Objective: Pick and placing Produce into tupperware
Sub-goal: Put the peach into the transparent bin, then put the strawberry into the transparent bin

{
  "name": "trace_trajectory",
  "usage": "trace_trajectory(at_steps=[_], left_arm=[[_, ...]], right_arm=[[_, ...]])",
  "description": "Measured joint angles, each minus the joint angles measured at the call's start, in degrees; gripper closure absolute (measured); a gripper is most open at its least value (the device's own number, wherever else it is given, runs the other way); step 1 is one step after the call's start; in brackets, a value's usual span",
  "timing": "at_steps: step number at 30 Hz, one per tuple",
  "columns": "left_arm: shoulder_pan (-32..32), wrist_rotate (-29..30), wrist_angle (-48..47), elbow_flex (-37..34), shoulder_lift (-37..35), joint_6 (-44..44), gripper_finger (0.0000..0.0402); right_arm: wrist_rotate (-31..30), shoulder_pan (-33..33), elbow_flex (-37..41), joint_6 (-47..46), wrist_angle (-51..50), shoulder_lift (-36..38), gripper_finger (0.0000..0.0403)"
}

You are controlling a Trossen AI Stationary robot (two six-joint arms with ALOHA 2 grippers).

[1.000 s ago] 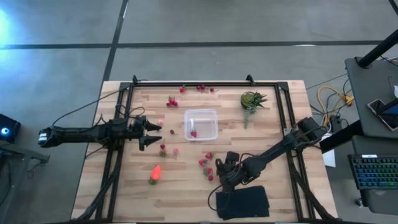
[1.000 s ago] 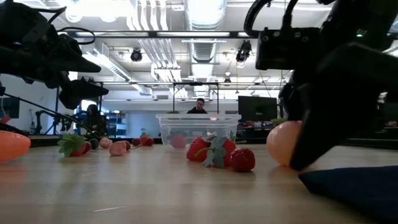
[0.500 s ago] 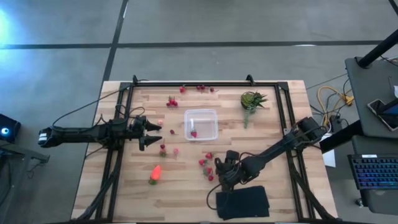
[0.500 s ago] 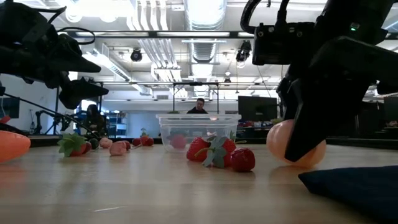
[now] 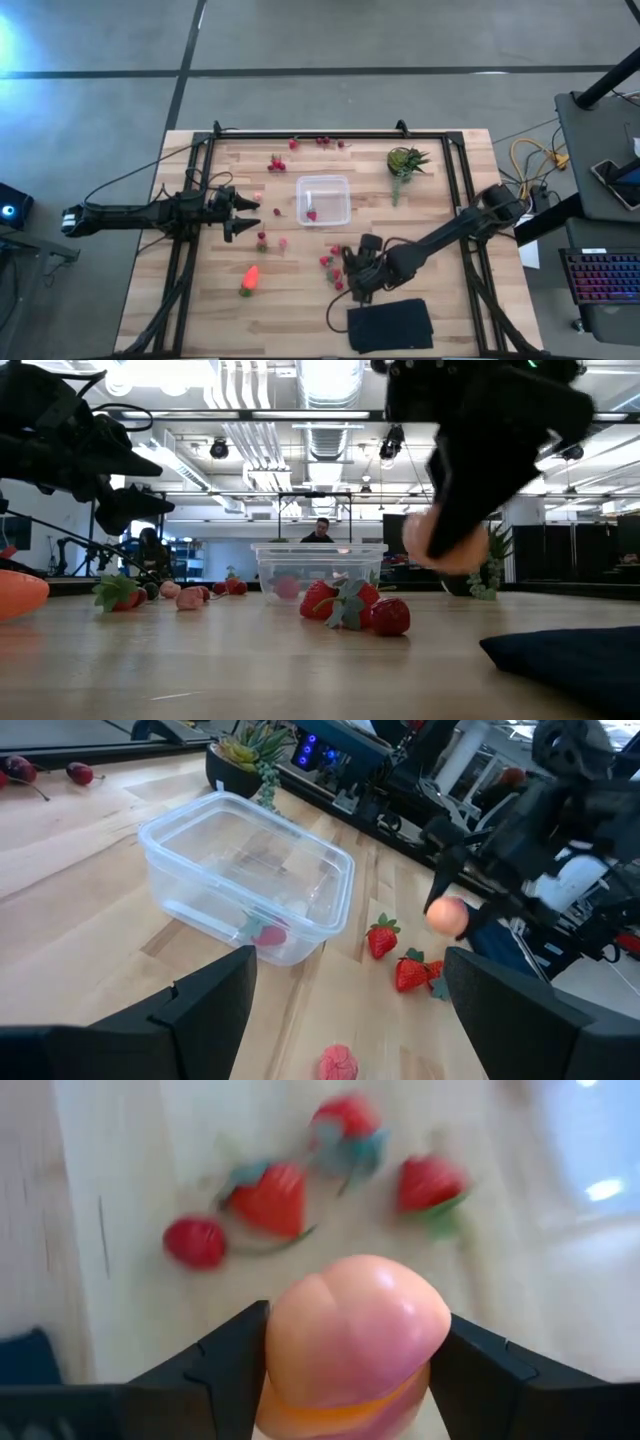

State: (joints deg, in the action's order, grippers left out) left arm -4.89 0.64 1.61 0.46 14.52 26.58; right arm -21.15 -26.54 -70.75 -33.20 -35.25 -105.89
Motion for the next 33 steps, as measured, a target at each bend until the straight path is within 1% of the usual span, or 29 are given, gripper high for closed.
trace_trajectory(at_steps=[2,6,8,10,15,17,20,24,26,29,33], left_arm=[[-0.01,0.0,0.02,0.01,0.02,0.01,0.0095],[-0.02,0.0,0.02,0.01,0.07,0.01,0.0095],[0.0,0.0,0.0,0.01,0.0,0.01,0.0095],[-0.01,-0.01,0.04,0.01,-0.01,-0.01,0.0095],[0.0,0.0,0.02,0.01,0.02,0.01,0.0095],[-0.01,0.0,0.01,0.0,0.04,0.01,0.0095],[-0.01,0.0,0.04,0.0,0.02,0.01,0.0095],[0.0,0.0,0.04,0.01,0.04,0.01,0.0095],[-0.02,0.0,0.05,0.01,0.07,0.0,0.0095],[-0.02,0.0,0.04,0.0,0.04,0.0,0.0095],[-0.02,0.0,0.04,0.01,0.07,0.01,0.0095]], right_arm=[[-2.22,1.13,-1.66,0.69,-2.3,1.61,0.0172],[-8.79,5.18,-5.28,3.41,-5.39,5.08,0.0172],[-9.34,8.53,-6.81,6.12,-4.74,6.43,0.0172],[-7.9,12.59,-8.39,8.05,-4.28,6.91,0.0171],[0.84,22.81,-9.66,11.9,-2.04,5.6,0.0149],[2.81,25.46,-10.08,13.5,-1.77,4.53,0.0135],[3.4,27.58,-11.04,15.32,-1.87,2.84,0.0112],[3.81,28.08,-12.93,17.66,-2.04,1.91,0.0082],[6.53,26.89,-13.48,20.71,-2.25,1.92,0.0072],[9.47,22.73,-13.43,26.33,-4.81,2.15,0.0066],[9.82,15.18,-11.85,31.44,-6.25,2.04,0.0074]])
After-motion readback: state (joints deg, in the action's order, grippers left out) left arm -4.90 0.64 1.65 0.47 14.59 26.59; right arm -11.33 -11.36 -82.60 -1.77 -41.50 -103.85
